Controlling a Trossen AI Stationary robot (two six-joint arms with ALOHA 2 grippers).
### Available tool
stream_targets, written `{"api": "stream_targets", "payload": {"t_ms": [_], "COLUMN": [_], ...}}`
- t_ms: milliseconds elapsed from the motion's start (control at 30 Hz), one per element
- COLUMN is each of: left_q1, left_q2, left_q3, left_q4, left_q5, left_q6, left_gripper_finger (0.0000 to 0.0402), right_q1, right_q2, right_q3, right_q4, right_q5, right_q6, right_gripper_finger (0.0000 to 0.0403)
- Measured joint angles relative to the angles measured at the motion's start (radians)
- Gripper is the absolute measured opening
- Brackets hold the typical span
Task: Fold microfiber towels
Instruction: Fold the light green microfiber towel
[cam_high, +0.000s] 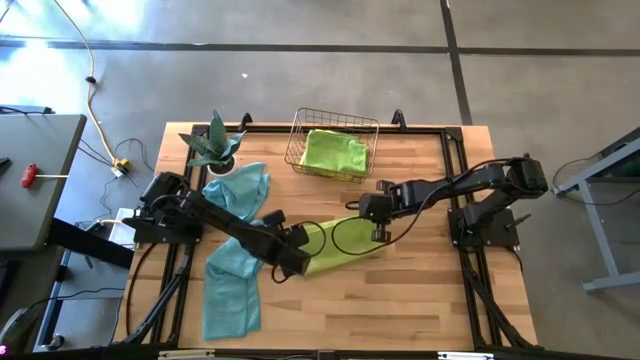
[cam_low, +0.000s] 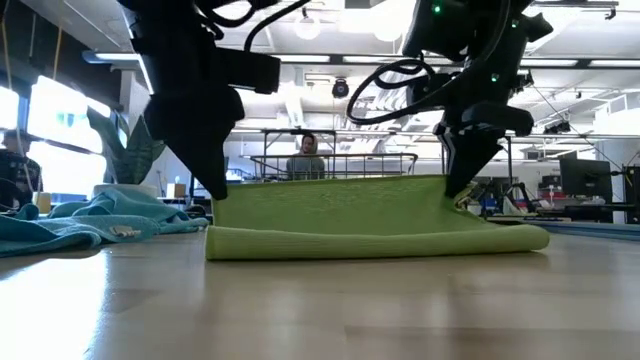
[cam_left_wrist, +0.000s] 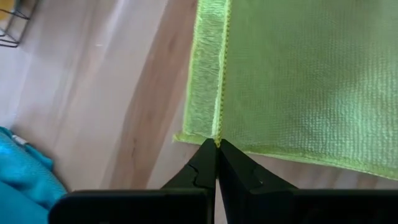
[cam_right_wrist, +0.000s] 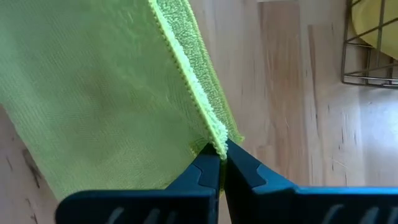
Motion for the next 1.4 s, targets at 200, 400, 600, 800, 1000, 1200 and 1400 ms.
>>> {"api": "stream_targets", "payload": {"t_ms": [200, 400, 600, 800, 1000, 1200, 1400], "left_q1": [0.007, 0.007, 0.011, 0.038, 0.051, -0.051, -0.158], "left_q2": [0.0, 0.0, 0.0, 0.0, -0.002, -0.003, -0.001], "left_q3": [0.0, 0.0, 0.0, 0.0, -0.001, -0.001, -0.055], "left_q4": [-0.003, -0.013, -0.013, -0.042, -0.036, 0.059, 0.202], "left_q5": [-0.006, -0.006, -0.006, -0.006, 0.016, -0.001, -0.185], "left_q6": [0.033, 0.034, 0.053, 0.053, 0.033, 0.14, 0.172], "left_gripper_finger": [0.0, 0.0, 0.0025, 0.0091, 0.0135, 0.0127, 0.0112], "right_q1": [-0.003, -0.003, -0.003, -0.003, 0.004, 0.054, 0.145], "right_q2": [0.0, 0.0, 0.0, 0.0, -0.017, -0.021, -0.031], "right_q3": [0.0, 0.0, 0.0, 0.0, 0.043, 0.013, -0.101], "right_q4": [0.032, 0.033, 0.033, 0.033, -0.096, -0.142, -0.07], "right_q5": [-0.014, -0.023, -0.024, 0.062, 0.096, 0.012, -0.005], "right_q6": [0.0, -0.026, -0.026, -0.065, 0.024, 0.17, 0.287], "right_gripper_finger": [0.0, 0.0, 0.0039, 0.0123, 0.015, 0.0149, 0.0149]}}
